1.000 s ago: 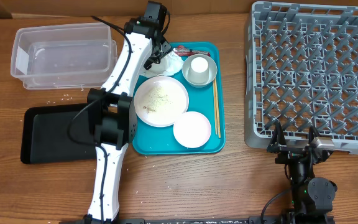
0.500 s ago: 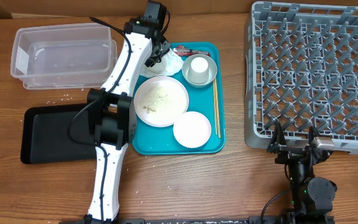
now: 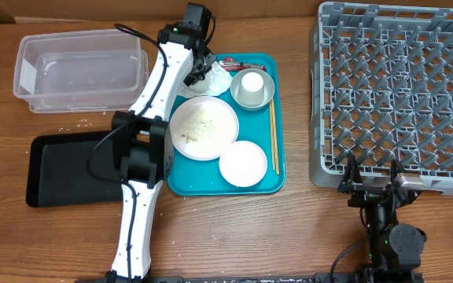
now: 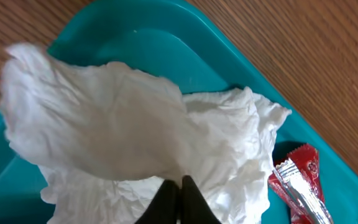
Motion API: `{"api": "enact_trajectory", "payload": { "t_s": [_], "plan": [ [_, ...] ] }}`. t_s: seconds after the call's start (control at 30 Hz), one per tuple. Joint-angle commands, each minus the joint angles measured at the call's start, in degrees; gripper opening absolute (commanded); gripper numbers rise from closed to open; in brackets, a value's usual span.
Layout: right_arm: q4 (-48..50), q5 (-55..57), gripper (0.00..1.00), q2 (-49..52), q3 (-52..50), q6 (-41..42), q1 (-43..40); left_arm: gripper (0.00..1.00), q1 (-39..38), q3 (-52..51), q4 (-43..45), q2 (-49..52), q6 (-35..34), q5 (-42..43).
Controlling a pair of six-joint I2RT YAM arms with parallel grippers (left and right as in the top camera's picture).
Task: Sort waste into correct bins and load items into the dishwasher
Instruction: 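Grasp the crumpled white tissue with the left gripper, then carry the tissue left and drop it into the clear bin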
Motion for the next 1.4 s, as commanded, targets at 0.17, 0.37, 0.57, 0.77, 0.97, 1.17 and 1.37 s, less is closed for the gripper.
{"api": "enact_trajectory", "payload": {
  "t_s": [0.17, 0.37, 0.57, 0.77, 0.97, 1.17, 1.37],
  "plan": [
    [0.24, 0.31, 1.0, -0.46, -0.57, -0.42, -0.11, 0.04, 0.31, 1.53, -0.22, -0.48, 4.15, 4.61],
    [0.24, 0.31, 1.0, -0.46, -0.57, -0.42, -0.11, 0.04, 0.31, 1.55, -3.74, -6.23, 6.75, 4.72],
    [0.24, 0.31, 1.0, -0.46, -0.57, -0.42, -0.11, 0.04, 0.31, 1.55, -8.5, -13.49, 10.36, 4.52],
    [0.24, 0.31, 1.0, -0.46, -0.57, -0.42, -0.11, 0.04, 0.37, 1.55, -11.02, -15.89, 11.32, 2.58],
    [0.24, 0.31, 1.0, -0.46, -0.57, -0.42, -0.11, 0.04, 2.49, 1.55, -10.43, -18.36, 11.34, -10.01],
    [0.26, 0.31, 1.0, -0.46, -0.57, -0.42, -0.11, 0.04, 8.59, 1.55, -7.1, -20.81, 11.3, -18.91],
    [0.24, 0.31, 1.0, -0.46, -0.57, -0.42, -0.11, 0.04, 17.14, 1.51, -0.44, -18.71, 8.2, -18.36]
  ]
}}
